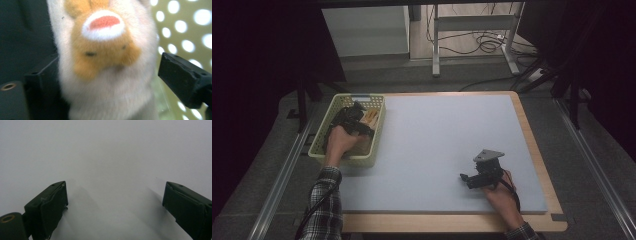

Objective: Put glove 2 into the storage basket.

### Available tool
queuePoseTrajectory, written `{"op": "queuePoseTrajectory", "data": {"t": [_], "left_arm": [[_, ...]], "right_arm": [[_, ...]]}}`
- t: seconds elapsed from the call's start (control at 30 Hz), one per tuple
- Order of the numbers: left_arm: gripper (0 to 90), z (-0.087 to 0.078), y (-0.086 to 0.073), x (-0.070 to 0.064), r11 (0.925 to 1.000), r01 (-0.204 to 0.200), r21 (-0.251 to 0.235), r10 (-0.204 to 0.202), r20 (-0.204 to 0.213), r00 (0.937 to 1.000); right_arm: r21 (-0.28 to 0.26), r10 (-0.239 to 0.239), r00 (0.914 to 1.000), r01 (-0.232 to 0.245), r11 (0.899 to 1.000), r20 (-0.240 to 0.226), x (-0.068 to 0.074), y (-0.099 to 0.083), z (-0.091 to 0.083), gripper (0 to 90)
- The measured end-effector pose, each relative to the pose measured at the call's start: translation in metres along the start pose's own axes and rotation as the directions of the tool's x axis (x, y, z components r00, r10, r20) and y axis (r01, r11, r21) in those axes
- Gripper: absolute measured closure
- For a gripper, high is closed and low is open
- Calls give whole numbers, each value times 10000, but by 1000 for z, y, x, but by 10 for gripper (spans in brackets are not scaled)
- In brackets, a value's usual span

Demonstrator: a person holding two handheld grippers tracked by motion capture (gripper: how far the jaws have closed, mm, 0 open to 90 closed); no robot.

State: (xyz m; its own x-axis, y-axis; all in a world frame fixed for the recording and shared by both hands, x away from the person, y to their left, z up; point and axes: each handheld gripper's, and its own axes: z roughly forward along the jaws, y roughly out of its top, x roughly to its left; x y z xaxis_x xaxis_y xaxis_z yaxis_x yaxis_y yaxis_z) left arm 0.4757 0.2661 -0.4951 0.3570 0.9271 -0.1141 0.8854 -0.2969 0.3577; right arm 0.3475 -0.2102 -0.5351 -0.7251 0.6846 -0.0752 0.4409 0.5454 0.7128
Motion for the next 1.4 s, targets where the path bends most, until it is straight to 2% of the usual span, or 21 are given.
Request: {"op": "queuePoseTrajectory", "data": {"t": [0.07, 0.13, 0.17, 0.23, 0.27, 0.3, 0.33, 0.37, 0.47, 0.5, 0.53, 0.63, 0.7, 0.73, 0.77, 0.83, 0.9, 1.0, 1.03, 1.27, 1.4], "left_arm": [[84, -10, -2, -1, 9997, -88, -234, 88, -16, 10000], [127, -28, -6, 4, 9967, 33, -812, -55, -276, 9996], [146, -28, -6, 4, 9967, 33, -812, -55, -276, 9996], [227, -42, -9, 12, 9889, 147, -1478, -280, -883, 9957], [267, -42, -9, 12, 9889, 147, -1478, -280, -883, 9957], [267, -44, -11, 15, 9855, 157, -1690, -354, -1142, 9928], [312, -44, -12, 18, 9849, 183, -1723, -440, -1468, 9882], [428, -41, -13, 20, 9862, 184, -1646, -513, -1978, 9789], [582, -34, -13, 23, 9876, 193, -1560, -525, -2119, 9759], [582, -28, -13, 24, 9899, 208, -1401, -499, -2075, 9770], [622, -20, -11, 24, 9935, 146, -1127, -370, -1990, 9793], [692, -6, -9, 21, 9974, 32, -715, -178, -2040, 9788], [724, -2, -7, 18, 9972, 31, -753, -174, -1894, 9818], [746, -1, -5, 15, 9963, -1, -856, -140, -1638, 9864], [751, -1, -5, 15, 9963, -1, -856, -140, -1638, 9864], [758, 0, -3, 8, 9965, -269, -791, 149, -1489, 9887], [758, 0, -3, 7, 9965, -306, -774, 181, -1568, 9875], [739, 0, -5, 11, 9963, -108, -848, -16, -1451, 9894], [697, -2, -7, 15, 9951, 89, -980, -227, -1407, 9898], [546, -15, -13, 22, 9896, 169, -1426, -401, -1620, 9860], [464, -26, -16, 23, 9833, 127, -1818, -448, -1735, 9838]], "right_arm": [[-14, -1, 10000, 1, 10000, 15, 0, 0, 0, 59], [-16, -10, 10000, 10, 10000, 15, 0, 0, 0, 59], [-13, -2, 10000, 2, 10000, 8, 0, 0, 0, 59], [-10, 0, 10000, 0, 10000, 5, 0, 0, 0, 59], [-10, 0, 10000, 0, 10000, 5, 0, 0, 0, 59], [-10, -2, 10000, 2, 10000, 9, 0, 0, 0, 59], [-10, 2, 10000, -2, 10000, 7, 0, 0, 0, 59], [5, 5, 10000, -5, 10000, -3, 0, 0, 0, 58], [-11, -4, 10000, 4, 10000, 10, 0, 0, 0, 58], [-11, -4, 10000, 4, 10000, 10, 0, 0, 0, 58], [-10, 1, 10000, -1, 10000, 7, 0, 0, 0, 59], [2, 2, 10000, -2, 10000, -1, 0, 0, 0, 59], [-1, -6, 10000, 6, 10000, 3, 0, 0, 0, 59], [0, 0, 10000, 0, 10000, 0, 0, 0, 0, 58], [-1, 1, 10000, -1, 10000, -2, 0, 0, 0, 59], [6, 14, 10000, -14, 10000, -11, 0, 0, 0, 59], [9, 20, 10000, -20, 10000, -16, 0, 0, 0, 59], [0, -4, 10000, 4, 10000, 1, 0, 0, 0, 59], [-7, 6, 10000, -6, 10000, 1, 0, 0, 0, 59], [-8, 5, 10000, -5, 10000, 1, 0, 0, 0, 59], [-10, -2, 10000, 2, 10000, 8, 0, 0, 0, 58]]}}
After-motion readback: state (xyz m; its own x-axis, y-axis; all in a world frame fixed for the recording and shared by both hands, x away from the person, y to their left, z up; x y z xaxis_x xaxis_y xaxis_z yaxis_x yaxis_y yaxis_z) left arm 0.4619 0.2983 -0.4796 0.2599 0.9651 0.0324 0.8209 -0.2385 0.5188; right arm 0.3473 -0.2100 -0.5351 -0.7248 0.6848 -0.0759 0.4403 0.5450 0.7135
